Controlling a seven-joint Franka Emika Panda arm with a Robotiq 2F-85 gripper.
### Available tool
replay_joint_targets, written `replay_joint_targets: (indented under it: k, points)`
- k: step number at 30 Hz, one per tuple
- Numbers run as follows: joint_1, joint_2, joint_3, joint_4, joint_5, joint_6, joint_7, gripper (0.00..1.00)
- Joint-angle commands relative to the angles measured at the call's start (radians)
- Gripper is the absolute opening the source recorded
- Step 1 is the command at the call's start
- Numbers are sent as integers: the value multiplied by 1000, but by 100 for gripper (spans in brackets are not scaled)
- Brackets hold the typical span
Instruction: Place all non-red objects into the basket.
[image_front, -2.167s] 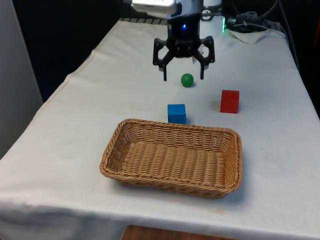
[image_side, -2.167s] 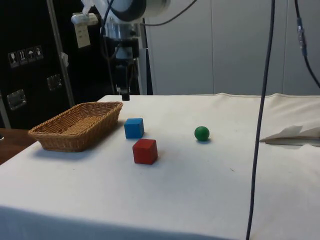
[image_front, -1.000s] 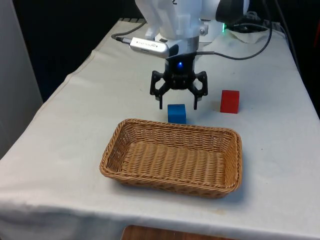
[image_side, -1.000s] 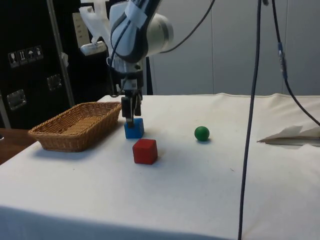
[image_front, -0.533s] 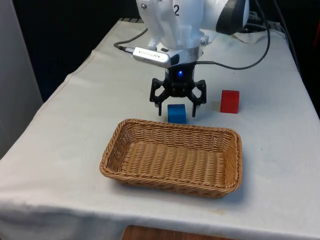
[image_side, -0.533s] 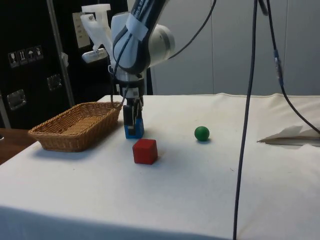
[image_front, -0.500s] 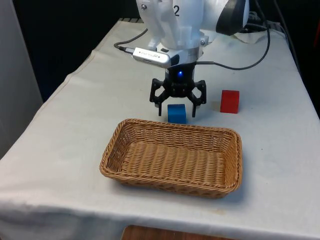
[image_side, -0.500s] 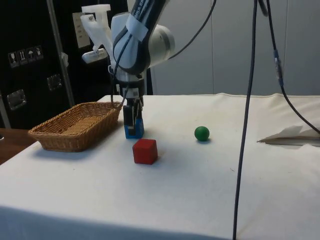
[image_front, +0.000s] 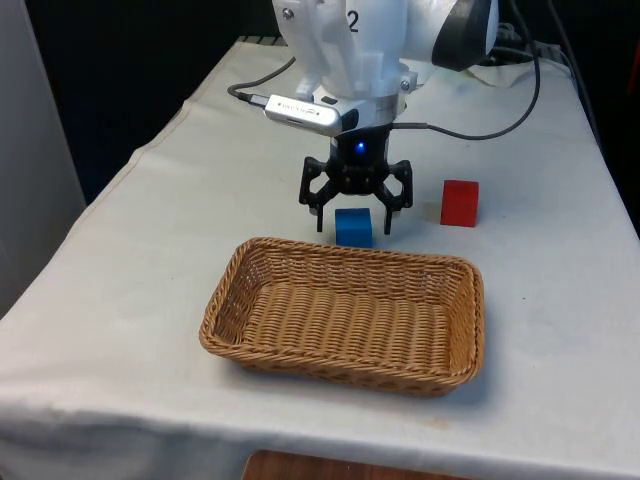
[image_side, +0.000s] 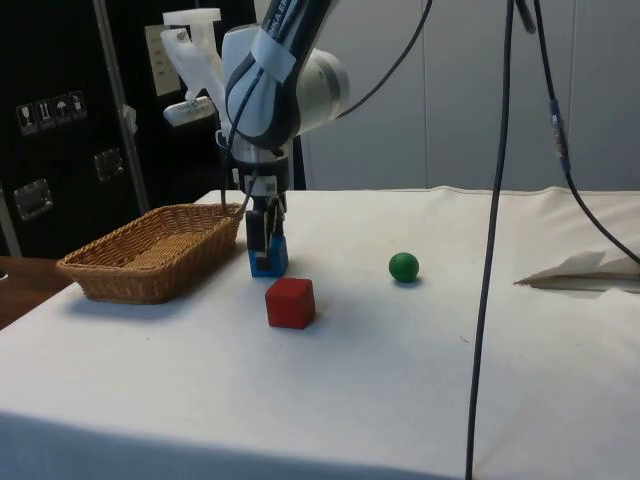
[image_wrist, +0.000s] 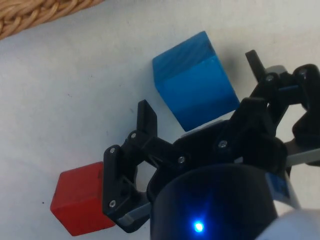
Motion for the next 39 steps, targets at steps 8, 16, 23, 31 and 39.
replay_joint_targets:
  k: [8, 16, 23, 31, 39]
  points:
    - [-3, -1, 3, 0, 3, -1, -3, 100]
    - [-2, 1, 3, 1, 3, -1, -2, 100]
    - [-4, 3, 2, 3, 3, 0, -2, 100]
    - [-1, 1, 0, 1, 0, -1, 0, 38]
    - [-1, 1, 1, 1, 2, 5, 0, 1]
